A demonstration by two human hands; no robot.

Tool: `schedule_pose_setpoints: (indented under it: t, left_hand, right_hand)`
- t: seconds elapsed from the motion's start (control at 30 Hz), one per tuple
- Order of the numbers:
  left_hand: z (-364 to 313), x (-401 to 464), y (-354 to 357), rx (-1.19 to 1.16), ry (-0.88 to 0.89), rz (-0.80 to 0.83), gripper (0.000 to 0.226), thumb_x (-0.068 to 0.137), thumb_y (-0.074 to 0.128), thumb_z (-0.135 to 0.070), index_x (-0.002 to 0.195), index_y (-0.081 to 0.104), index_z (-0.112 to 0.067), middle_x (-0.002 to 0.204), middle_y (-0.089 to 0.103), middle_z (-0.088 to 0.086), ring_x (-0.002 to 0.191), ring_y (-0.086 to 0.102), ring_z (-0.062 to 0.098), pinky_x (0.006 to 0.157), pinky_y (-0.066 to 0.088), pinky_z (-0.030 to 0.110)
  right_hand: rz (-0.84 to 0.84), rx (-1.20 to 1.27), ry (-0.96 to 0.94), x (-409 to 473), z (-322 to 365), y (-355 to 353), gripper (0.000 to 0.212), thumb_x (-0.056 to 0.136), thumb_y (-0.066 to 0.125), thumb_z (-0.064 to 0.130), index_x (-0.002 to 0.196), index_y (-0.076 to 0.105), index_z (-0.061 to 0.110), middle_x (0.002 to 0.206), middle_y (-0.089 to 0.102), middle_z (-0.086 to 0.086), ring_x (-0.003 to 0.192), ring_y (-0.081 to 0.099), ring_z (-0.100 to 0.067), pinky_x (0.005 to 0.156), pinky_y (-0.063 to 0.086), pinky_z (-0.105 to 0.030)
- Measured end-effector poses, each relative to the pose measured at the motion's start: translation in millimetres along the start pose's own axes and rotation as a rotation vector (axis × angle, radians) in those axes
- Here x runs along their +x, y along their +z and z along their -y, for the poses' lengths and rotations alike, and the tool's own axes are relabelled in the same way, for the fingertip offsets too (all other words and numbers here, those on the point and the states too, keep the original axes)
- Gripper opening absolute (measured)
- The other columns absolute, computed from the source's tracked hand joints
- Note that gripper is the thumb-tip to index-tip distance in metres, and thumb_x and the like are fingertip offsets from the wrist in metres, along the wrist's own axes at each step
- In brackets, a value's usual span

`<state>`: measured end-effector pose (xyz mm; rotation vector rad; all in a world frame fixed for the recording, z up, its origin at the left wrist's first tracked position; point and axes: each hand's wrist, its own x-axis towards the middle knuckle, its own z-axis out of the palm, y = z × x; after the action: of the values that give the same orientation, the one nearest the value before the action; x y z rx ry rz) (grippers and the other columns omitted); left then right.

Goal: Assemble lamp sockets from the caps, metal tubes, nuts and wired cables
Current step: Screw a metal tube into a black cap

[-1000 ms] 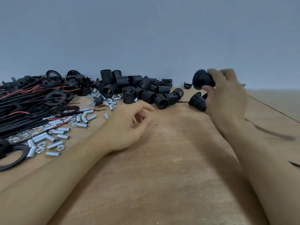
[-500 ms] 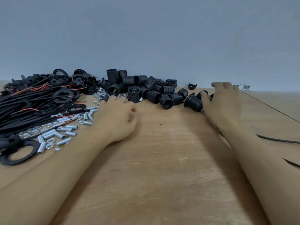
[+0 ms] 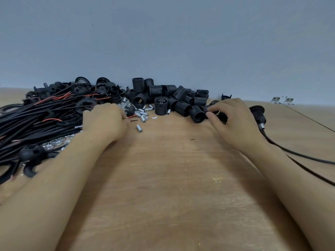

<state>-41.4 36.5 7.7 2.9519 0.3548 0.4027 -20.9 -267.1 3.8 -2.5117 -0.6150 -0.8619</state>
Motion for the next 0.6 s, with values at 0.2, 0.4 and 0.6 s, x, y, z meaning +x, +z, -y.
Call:
schedule_pose_setpoints:
  t: [0.2,0.4,0.6]
  left_hand:
    - [1.2,1.9,-1.9,-0.007,0.072,0.017,0.013,0.089,0.071,-0.043,0.094,0.075,-0.032,0.119,0.062,0.002,0.117,0.053,0.031,0.091,0.043,0.045]
    - [10.3,8.7,1.5,-0.056,0.064,0.034,0.036,0.083,0.073,-0.05,0.109,0.07,-0.024,0.118,0.06,0.008,0.109,0.056,0.03,0.085,0.048,0.04]
    - [-13.0,-2.8,3.5,-0.232,0.283,-0.051,0.016,0.087,0.072,-0.043,0.094,0.072,-0.028,0.097,0.061,-0.004,0.102,0.056,0.021,0.085,0.047,0.036]
  right_hand:
    - [0.004,0.049,-0.008,-2.0,7.5,-0.2,0.013,0.093,0.063,0.021,0.096,0.074,0.016,0.096,0.068,0.002,0.104,0.053,-0.024,0.087,0.036,-0.028]
    - [0.04,0.091,-0.029,-5.1,15.3,-1.3,0.01,0.093,0.064,0.018,0.093,0.074,0.016,0.089,0.065,0.007,0.091,0.054,-0.016,0.082,0.036,-0.026]
    - [0.009,0.122,-0.028,-8.1,18.6,-4.7,0.011,0.092,0.065,0.016,0.088,0.074,0.016,0.078,0.055,0.025,0.084,0.05,-0.008,0.081,0.035,-0.026]
